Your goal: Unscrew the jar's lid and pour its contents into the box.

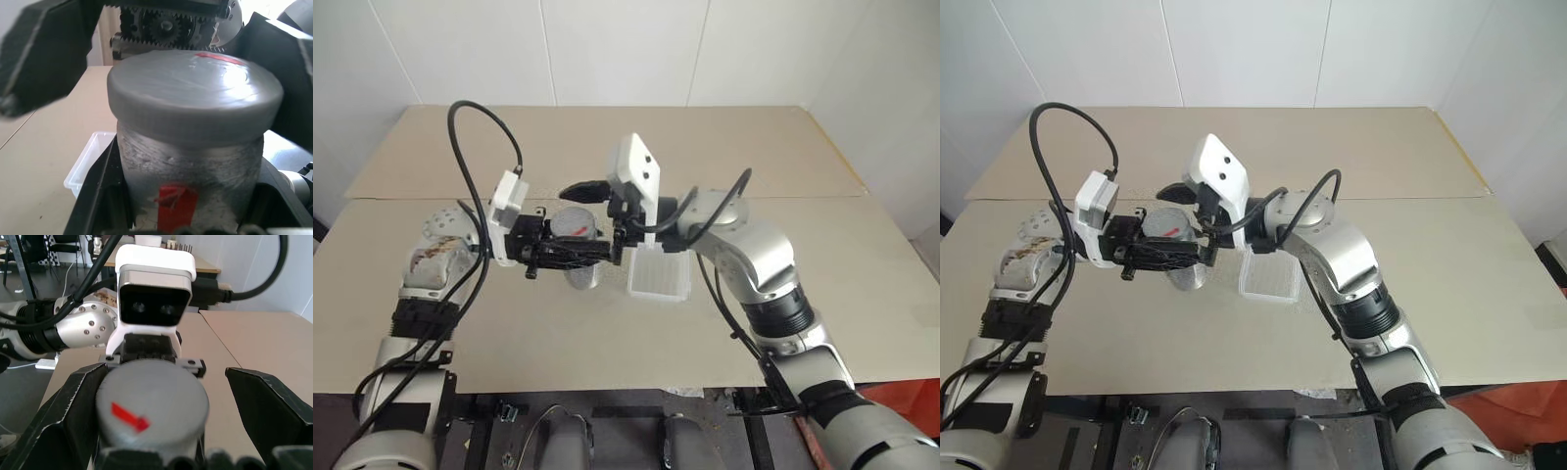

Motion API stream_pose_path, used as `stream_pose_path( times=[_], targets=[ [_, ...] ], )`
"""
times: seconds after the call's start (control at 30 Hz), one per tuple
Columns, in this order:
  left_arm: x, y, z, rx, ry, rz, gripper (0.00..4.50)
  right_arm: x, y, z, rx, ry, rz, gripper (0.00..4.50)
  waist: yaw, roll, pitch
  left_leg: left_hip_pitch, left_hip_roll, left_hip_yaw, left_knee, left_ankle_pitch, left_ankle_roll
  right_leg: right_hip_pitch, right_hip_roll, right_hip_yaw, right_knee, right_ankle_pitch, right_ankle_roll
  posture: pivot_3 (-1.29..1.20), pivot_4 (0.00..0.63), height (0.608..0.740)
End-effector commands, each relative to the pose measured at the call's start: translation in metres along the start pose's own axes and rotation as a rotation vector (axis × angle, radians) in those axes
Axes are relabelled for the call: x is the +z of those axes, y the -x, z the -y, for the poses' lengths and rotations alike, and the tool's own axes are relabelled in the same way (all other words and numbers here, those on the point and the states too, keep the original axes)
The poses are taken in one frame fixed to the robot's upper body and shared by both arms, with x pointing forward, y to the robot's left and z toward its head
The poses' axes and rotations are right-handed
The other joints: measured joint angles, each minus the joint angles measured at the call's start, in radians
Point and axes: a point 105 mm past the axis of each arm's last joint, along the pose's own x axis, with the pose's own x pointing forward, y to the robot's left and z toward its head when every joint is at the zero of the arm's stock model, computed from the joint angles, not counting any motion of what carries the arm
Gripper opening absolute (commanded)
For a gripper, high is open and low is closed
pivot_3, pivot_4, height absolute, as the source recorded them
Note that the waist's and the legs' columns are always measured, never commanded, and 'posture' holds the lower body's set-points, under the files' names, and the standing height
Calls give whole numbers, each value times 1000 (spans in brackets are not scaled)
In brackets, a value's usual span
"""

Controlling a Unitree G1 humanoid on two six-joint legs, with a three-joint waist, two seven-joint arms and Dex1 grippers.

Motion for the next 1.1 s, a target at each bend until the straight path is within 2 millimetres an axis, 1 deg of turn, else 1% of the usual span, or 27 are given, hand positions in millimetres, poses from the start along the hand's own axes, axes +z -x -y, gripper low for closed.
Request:
stream_pose_path(
  times=[0.03,0.17,0.37,0.53,0.67,0.73,0.87,1.0,1.1],
  targets=[
    [11,6,7,-24,-51,2,1977,8,33,27,-140,26,22,4419,0,0,0,0,0,0,0,0,0,0,0,0,0,0,0,0,150,740],
    [9,9,10,-18,-44,-3,1977,2,51,32,-170,30,-3,4419,2,0,0,0,0,0,0,0,0,0,0,0,0,0,0,0,150,740],
    [8,10,12,-13,-42,-5,1977,1,59,30,-171,35,-7,4419,-2,0,0,0,0,0,0,0,0,0,0,0,-1,0,0,0,150,740],
    [7,9,9,1,-39,0,1977,7,57,13,-97,63,8,4419,-2,0,0,0,0,0,0,0,0,0,0,0,-1,0,0,0,150,740],
    [6,4,6,8,-42,9,1977,19,44,-3,-37,57,47,4419,0,0,0,0,0,0,0,0,0,0,0,0,-1,0,0,0,150,740],
    [6,2,4,12,-44,14,1977,21,39,-6,-30,57,49,4419,0,0,0,0,0,0,0,0,0,0,0,0,-1,0,0,0,150,740],
    [8,-2,0,10,-51,25,1977,27,22,-9,-19,51,67,4419,-1,0,0,0,0,0,0,0,0,0,0,0,-1,0,0,0,150,740],
    [9,-5,-3,4,-57,29,1977,26,6,-11,-18,29,61,4419,0,0,0,0,0,0,0,0,0,0,0,0,0,0,0,0,150,740],
    [10,-6,-3,1,-61,29,1977,26,-3,-12,-19,21,59,4419,0,0,0,0,0,0,0,0,0,0,0,0,0,0,0,0,150,740]
  ],
)
